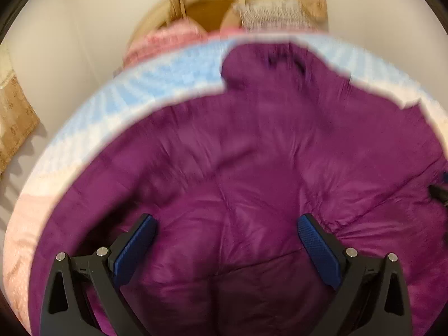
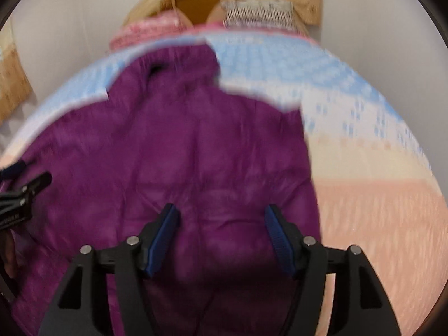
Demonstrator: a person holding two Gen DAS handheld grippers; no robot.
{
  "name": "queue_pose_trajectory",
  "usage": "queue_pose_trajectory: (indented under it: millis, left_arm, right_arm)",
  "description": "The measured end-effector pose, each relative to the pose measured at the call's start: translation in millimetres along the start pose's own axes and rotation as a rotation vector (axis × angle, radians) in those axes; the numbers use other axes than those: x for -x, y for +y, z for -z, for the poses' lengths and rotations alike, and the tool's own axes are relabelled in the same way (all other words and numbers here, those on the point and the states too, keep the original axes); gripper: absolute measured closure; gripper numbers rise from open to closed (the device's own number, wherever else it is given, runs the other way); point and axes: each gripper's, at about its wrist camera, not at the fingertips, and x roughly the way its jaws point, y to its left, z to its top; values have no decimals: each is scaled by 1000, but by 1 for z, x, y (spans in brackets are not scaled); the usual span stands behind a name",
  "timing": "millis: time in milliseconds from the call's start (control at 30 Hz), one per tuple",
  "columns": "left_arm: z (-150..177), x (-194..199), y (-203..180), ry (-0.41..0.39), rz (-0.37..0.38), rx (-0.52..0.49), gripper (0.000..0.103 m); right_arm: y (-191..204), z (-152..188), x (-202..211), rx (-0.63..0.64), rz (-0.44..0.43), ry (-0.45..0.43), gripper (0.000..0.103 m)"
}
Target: Fold large clothes
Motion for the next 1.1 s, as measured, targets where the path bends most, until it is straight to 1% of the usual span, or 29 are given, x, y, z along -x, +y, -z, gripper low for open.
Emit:
queue_pose_trajectory:
  millis: [33, 100, 167, 200, 267, 300, 333, 400, 433, 500, 533, 600, 633, 667, 700, 767, 833, 867, 900, 933, 967, 1000, 1067, 1100]
  left_arm:
    - [-2, 1, 3, -4, 14, 22, 1]
    - [-3, -1, 4, 8, 11, 36, 1]
    - [-4, 6, 7, 24, -7, 26, 1]
    - [-4, 16, 13, 24, -17, 31, 1]
    - [-1, 52, 36, -34, 0, 58, 1]
    - [7, 72, 51, -66, 5, 63, 1]
    - [16, 91, 67, -95, -3, 71, 1]
    - [46, 125, 108, -134, -56, 103, 1]
    - [64, 136, 130, -133, -87, 130, 1]
    - [109, 152, 183, -106, -156, 214, 1]
    - [133, 158, 209, -83, -212, 258, 1]
    - [174, 167, 249, -46, -299, 334, 1]
    - [191, 172, 265, -32, -327, 376, 1]
    - [211, 177, 282, -15, -330, 441, 1]
    - [227, 179, 295, 1, -298, 500, 1]
    - [252, 175, 309, 47, -191, 600, 1]
    - [262, 165, 307, 75, -83, 645, 2]
    - [261, 158, 301, 79, -42, 652, 20]
    - [260, 156, 298, 88, -64, 647, 29]
    - [254, 158, 295, 84, -117, 624, 54]
    - [244, 161, 294, 59, -99, 606, 93]
    - [237, 165, 298, 43, -65, 602, 93]
    - [210, 184, 301, -14, -132, 579, 94]
    - [189, 197, 296, -66, -168, 528, 94]
  right_arm:
    - [1, 0, -1, 2, 11, -3, 35]
    - [5, -3, -3, 17, 36, 8, 35]
    - [6, -6, 0, 22, 40, 15, 35]
    - [4, -6, 6, 14, 39, 14, 36]
    - [1, -2, 38, -36, 7, -42, 34]
    - [1, 4, 55, -37, -24, -69, 31]
    - [3, 9, 66, -28, -38, -80, 29]
    - [13, 23, 89, -5, -50, -109, 21]
    - [20, 33, 100, 11, -61, -122, 20]
    - [35, 51, 114, 43, -93, -130, 20]
    - [40, 58, 116, 57, -101, -132, 20]
    - [54, 70, 120, 84, -103, -134, 20]
    - [62, 76, 120, 101, -110, -131, 20]
    - [71, 81, 121, 121, -118, -131, 20]
    - [79, 83, 121, 142, -123, -136, 20]
    - [95, 90, 123, 182, -130, -146, 20]
    - [105, 95, 127, 202, -133, -155, 20]
    - [108, 95, 128, 202, -136, -161, 20]
    - [109, 96, 131, 199, -142, -169, 20]
    - [110, 96, 135, 194, -149, -179, 20]
    - [110, 95, 138, 192, -147, -187, 20]
    - [108, 95, 142, 190, -139, -195, 20]
    - [97, 93, 148, 174, -113, -215, 20]
    - [92, 92, 148, 164, -101, -218, 20]
